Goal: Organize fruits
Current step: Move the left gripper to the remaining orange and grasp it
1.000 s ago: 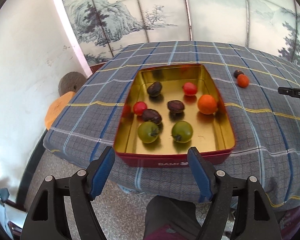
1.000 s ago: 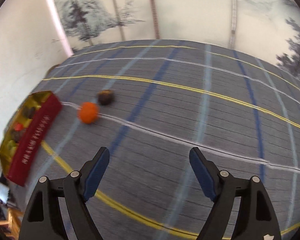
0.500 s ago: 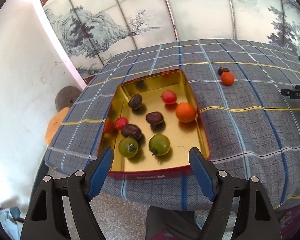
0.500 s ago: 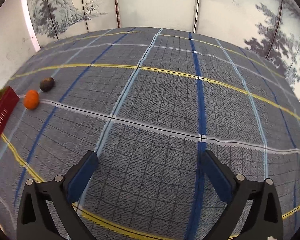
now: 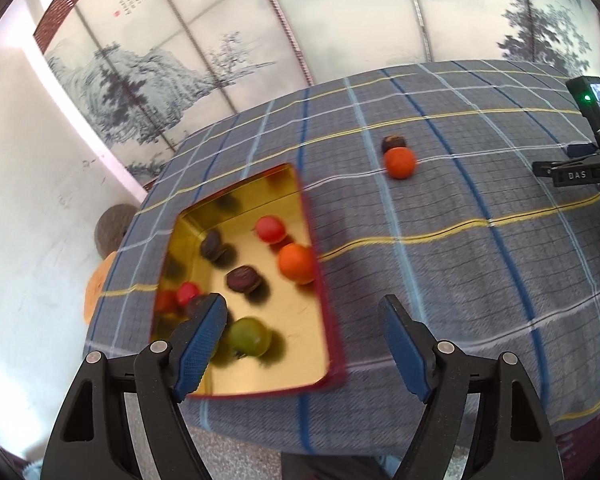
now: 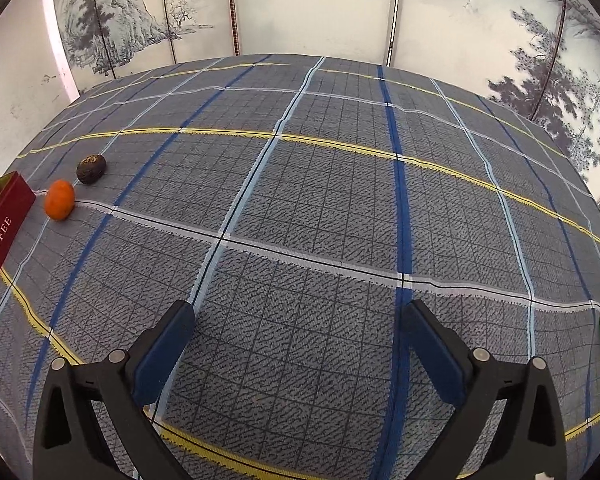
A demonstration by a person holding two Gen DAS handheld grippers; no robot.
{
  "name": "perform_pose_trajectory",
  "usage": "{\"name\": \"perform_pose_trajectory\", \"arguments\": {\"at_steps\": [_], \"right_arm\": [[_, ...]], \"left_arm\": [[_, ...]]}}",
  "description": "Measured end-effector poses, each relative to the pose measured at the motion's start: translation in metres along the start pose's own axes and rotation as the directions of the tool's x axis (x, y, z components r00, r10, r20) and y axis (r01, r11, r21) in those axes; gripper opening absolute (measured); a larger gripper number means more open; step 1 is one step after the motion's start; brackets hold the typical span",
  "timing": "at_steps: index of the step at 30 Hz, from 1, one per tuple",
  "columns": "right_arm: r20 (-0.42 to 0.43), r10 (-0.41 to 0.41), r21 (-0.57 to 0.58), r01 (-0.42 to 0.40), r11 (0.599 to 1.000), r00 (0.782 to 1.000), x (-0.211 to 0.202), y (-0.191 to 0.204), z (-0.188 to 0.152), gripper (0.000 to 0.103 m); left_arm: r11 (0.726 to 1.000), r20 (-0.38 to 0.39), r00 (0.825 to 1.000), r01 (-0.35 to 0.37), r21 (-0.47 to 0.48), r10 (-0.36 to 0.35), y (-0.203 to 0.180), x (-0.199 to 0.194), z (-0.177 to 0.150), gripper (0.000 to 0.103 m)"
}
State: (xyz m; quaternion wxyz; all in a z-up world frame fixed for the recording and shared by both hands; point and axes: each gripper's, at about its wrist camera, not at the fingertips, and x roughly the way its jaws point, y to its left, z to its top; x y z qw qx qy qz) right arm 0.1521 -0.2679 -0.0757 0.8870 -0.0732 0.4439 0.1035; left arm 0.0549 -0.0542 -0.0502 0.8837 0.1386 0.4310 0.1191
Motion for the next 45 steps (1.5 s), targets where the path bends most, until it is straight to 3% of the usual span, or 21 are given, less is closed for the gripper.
{"name": "perform_pose_trajectory", "arguments": {"at_steps": [12, 19, 25, 33, 36, 38, 41, 45], "right_arm": [[0.000, 0.000, 0.001, 0.000, 1.000, 1.000, 0.000, 0.000, 0.000, 0.103], [0.000, 0.000, 0.001, 0.000, 1.000, 1.000, 0.000, 0.000, 0.000, 0.103], [0.003, 0.007, 0.005, -0.007, 1.000, 1.000, -0.001, 0.000, 0.000, 0.103], [0.009, 0.026, 0.015, -0.026, 1.000, 1.000, -0.001, -0.003, 0.001, 0.103], [0.009, 0.027, 0.017, -0.027, 0.999, 1.000, -0.001, -0.002, 0.001, 0.103], [0.010, 0.028, 0.017, -0.028, 0.999, 1.000, -0.001, -0.002, 0.001, 0.103], [0.007, 0.022, 0.014, -0.022, 1.000, 1.000, 0.000, -0.002, 0.002, 0.103], [0.003, 0.010, 0.009, -0.010, 1.000, 1.000, 0.001, -0.001, 0.003, 0.103]], "left_arm": [[0.992, -0.037, 0.993, 0.113, 0.050, -0.111, -0.053, 0.039, 0.039, 0.079], [0.969, -0.069, 0.968, 0.236, -0.077, -0.242, -0.050, 0.079, 0.080, 0.078], [0.953, -0.119, 0.955, 0.249, -0.170, -0.271, -0.045, 0.128, 0.111, 0.078], [0.951, -0.137, 0.954, 0.238, -0.196, -0.267, -0.052, 0.166, 0.127, 0.078], [0.926, -0.127, 0.938, 0.285, -0.248, -0.323, -0.049, 0.177, 0.122, 0.067], [0.927, -0.108, 0.944, 0.275, -0.255, -0.310, -0.046, 0.172, 0.121, 0.035], [0.906, -0.122, 0.924, 0.318, -0.280, -0.362, -0.046, 0.161, 0.116, 0.035], [0.891, -0.084, 0.918, 0.350, -0.290, -0.388, -0.046, 0.126, 0.102, 0.035]]}}
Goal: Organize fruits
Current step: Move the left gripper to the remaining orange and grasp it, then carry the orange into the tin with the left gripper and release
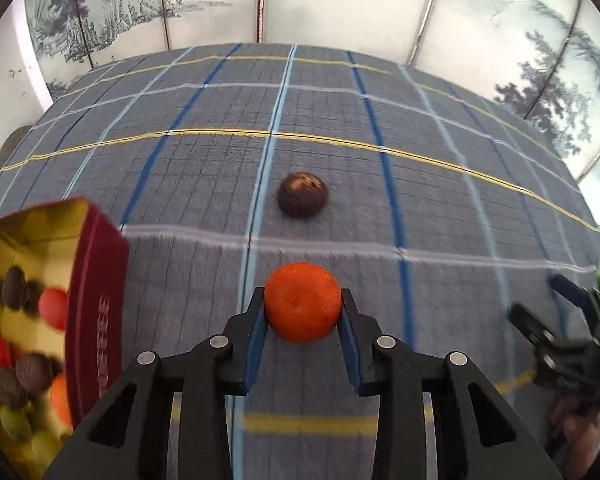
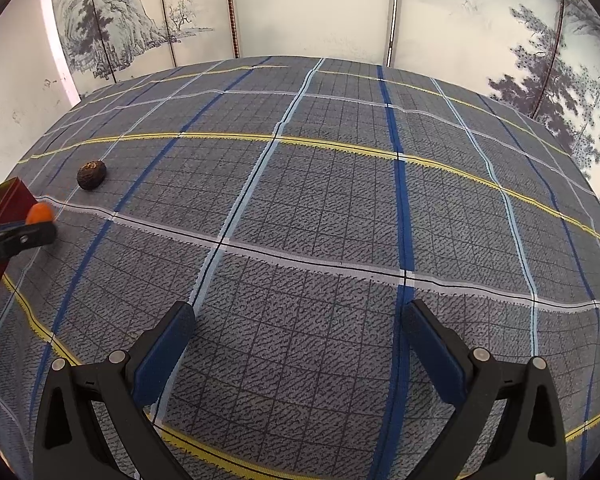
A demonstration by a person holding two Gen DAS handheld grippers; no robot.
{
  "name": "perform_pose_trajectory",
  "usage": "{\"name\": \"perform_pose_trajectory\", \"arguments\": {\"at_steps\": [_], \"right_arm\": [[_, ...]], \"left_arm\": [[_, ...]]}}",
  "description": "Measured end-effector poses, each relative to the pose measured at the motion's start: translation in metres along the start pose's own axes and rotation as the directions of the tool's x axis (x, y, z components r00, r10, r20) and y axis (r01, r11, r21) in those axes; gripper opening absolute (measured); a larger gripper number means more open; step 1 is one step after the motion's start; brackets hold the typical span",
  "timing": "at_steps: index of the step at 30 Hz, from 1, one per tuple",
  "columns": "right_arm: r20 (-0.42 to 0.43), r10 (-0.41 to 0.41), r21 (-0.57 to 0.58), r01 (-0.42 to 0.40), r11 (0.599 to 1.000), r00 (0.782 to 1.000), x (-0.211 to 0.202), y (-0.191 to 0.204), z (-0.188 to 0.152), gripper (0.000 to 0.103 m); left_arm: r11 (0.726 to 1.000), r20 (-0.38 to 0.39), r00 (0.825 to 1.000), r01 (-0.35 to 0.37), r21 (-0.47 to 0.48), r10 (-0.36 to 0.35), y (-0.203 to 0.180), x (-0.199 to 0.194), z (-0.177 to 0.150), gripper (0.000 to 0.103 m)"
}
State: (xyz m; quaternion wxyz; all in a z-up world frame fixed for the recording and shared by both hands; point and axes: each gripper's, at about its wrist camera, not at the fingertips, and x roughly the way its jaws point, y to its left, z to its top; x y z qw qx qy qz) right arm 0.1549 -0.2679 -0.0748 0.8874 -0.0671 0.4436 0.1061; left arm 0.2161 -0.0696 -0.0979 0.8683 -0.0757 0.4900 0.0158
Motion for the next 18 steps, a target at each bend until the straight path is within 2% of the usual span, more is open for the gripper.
{"name": "perform_pose_trajectory", "arguments": {"at_steps": [8, 18], "right_arm": [[-0.004, -0.019, 0.009, 0.019, 1.000, 1.000, 0.002, -0.001, 0.002, 0.103], [-0.004, -0.024, 0.012, 0.024, 1.000, 1.000, 0.002, -0.002, 0.002, 0.103]], "left_arm": [[1.000, 0.068, 0.998, -0.002, 0.025, 0.000, -0.011, -0.054, -0.035, 0.035], [0.998, 0.131, 0.990, -0.053, 0.027, 0.049, 0.002, -0.090, -0.060, 0.035]]}}
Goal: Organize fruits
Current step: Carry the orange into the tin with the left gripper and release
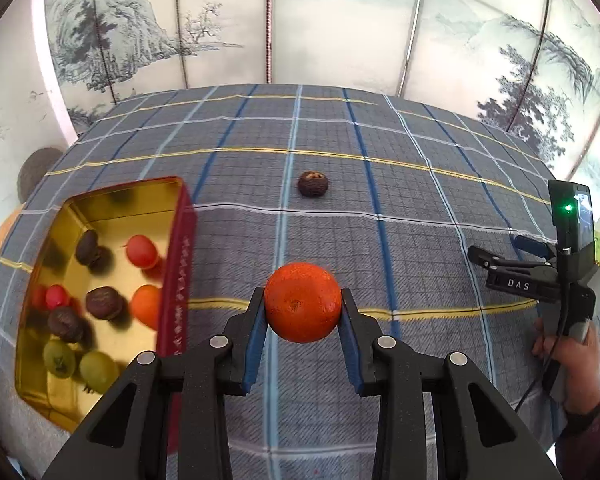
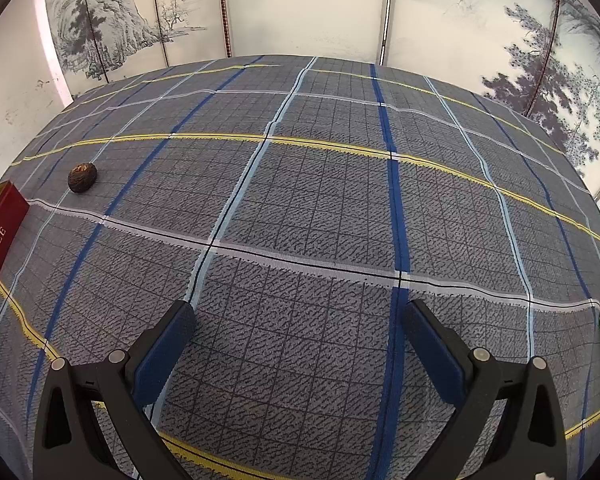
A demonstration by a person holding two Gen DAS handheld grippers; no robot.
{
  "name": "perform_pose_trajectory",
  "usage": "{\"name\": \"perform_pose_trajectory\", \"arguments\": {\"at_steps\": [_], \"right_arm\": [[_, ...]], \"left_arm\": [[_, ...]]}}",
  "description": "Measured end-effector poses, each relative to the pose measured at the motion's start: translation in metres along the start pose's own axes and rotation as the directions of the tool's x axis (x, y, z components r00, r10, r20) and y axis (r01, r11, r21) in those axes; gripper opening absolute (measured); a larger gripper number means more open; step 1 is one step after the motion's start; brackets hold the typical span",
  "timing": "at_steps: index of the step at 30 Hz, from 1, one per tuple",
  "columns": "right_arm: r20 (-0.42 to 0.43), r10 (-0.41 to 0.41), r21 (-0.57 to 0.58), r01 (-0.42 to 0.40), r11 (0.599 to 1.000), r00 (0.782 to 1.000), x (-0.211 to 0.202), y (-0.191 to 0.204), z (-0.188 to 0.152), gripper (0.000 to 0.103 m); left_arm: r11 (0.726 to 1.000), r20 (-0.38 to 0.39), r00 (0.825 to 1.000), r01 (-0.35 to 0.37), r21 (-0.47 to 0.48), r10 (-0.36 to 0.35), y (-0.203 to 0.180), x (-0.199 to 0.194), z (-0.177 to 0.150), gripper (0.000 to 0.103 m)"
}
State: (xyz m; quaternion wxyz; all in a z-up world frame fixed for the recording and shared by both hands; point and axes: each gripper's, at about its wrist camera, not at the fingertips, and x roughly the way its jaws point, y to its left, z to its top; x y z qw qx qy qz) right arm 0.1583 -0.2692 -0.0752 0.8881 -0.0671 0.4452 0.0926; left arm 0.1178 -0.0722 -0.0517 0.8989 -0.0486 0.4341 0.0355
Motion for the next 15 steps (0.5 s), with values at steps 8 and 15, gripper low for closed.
{"name": "perform_pose_trajectory", "arguments": {"at_steps": [8, 15], "right_arm": [[0.000, -0.001, 0.001, 0.001, 1.000, 1.000, 0.000, 0.000, 0.000, 0.103], [0.000, -0.001, 0.002, 0.001, 1.000, 1.000, 0.000, 0.000, 0.000, 0.103]], "left_arm": [[0.999, 0.039, 0.998, -0.050, -0.005, 0.050, 0.016, -0.020, -0.010, 0.036], [0.997, 0.042, 0.996, -0.078, -0.024, 0.079, 0.030, -0.024, -0.017, 0.036]]}}
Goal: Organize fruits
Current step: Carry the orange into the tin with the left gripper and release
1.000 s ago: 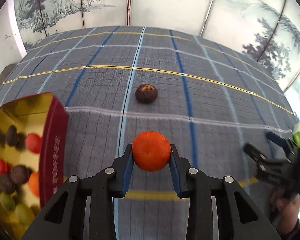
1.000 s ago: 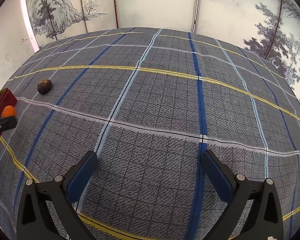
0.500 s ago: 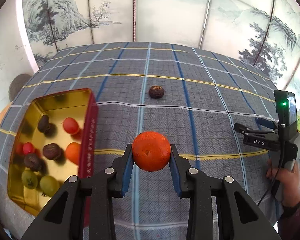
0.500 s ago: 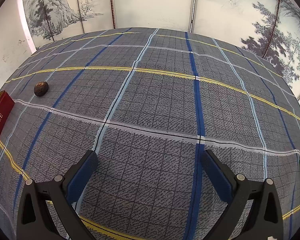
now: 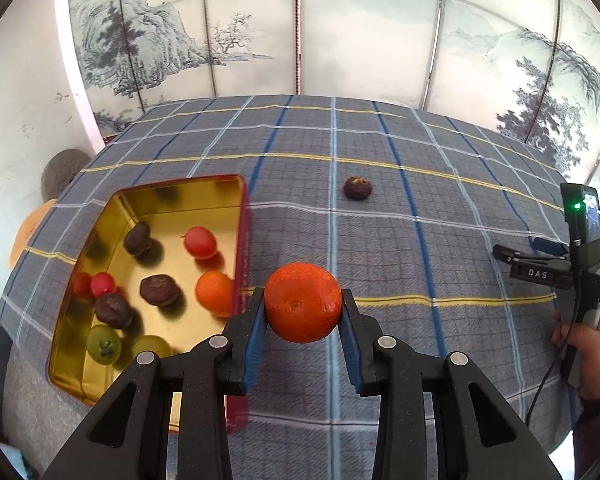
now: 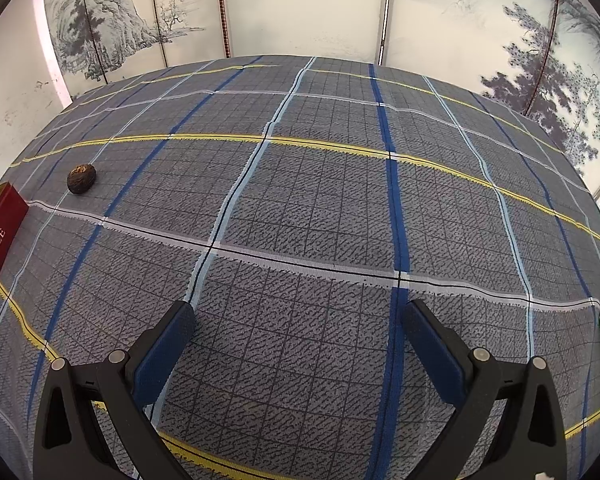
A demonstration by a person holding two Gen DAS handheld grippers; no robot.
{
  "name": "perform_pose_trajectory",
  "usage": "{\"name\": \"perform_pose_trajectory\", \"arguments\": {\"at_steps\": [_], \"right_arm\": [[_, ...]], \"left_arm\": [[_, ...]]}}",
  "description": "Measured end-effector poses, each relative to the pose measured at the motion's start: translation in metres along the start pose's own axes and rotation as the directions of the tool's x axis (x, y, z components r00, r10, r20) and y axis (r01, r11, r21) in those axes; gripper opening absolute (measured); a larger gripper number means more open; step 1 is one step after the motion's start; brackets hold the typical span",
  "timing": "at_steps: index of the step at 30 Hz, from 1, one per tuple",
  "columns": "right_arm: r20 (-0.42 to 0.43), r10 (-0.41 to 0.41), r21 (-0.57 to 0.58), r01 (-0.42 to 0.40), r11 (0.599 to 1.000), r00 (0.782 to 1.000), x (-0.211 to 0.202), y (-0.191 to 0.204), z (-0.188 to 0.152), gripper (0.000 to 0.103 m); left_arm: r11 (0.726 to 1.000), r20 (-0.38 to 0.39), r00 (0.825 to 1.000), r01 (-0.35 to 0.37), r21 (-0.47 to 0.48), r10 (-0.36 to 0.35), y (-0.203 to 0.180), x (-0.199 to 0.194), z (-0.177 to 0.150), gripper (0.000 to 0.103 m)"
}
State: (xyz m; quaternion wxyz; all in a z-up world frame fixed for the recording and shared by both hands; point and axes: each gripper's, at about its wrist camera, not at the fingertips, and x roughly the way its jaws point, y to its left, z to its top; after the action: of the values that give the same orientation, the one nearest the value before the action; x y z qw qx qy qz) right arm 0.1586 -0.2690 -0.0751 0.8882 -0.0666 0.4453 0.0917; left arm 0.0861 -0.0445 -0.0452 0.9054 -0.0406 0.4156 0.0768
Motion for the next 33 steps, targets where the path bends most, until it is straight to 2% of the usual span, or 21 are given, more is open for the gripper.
{"name": "perform_pose_trajectory", "arguments": {"at_steps": [12, 19, 22, 27, 33], "right_arm": [[0.000, 0.000, 0.000, 0.000, 1.000, 1.000, 0.000, 0.000, 0.000, 0.103], [0.000, 0.000, 0.000, 0.000, 1.000, 1.000, 0.000, 0.000, 0.000, 0.103], [0.000, 0.000, 0.000, 0.000, 1.000, 1.000, 0.000, 0.000, 0.000, 0.103], [0.000, 0.000, 0.001, 0.000, 1.000, 1.000, 0.000, 0.000, 0.000, 0.103], [0.000, 0.000, 0.001, 0.000, 1.000, 1.000, 0.000, 0.000, 0.000, 0.103]], "left_arm": [[0.997, -0.006, 0.998, -0.057, -0.054, 0.057, 0.044, 0.002, -0.010, 0.036], [0.983, -0.010, 0.987, -0.160, -0.087, 0.160, 0.096, 0.005, -0.008, 0.036], [0.975, -0.032, 0.983, -0.183, -0.129, 0.181, 0.118, 0.008, -0.010, 0.036], [0.968, -0.061, 0.984, -0.176, -0.178, 0.168, 0.134, 0.009, -0.018, 0.036], [0.983, -0.049, 0.989, -0.143, -0.116, 0.138, 0.113, 0.008, -0.019, 0.036]]}}
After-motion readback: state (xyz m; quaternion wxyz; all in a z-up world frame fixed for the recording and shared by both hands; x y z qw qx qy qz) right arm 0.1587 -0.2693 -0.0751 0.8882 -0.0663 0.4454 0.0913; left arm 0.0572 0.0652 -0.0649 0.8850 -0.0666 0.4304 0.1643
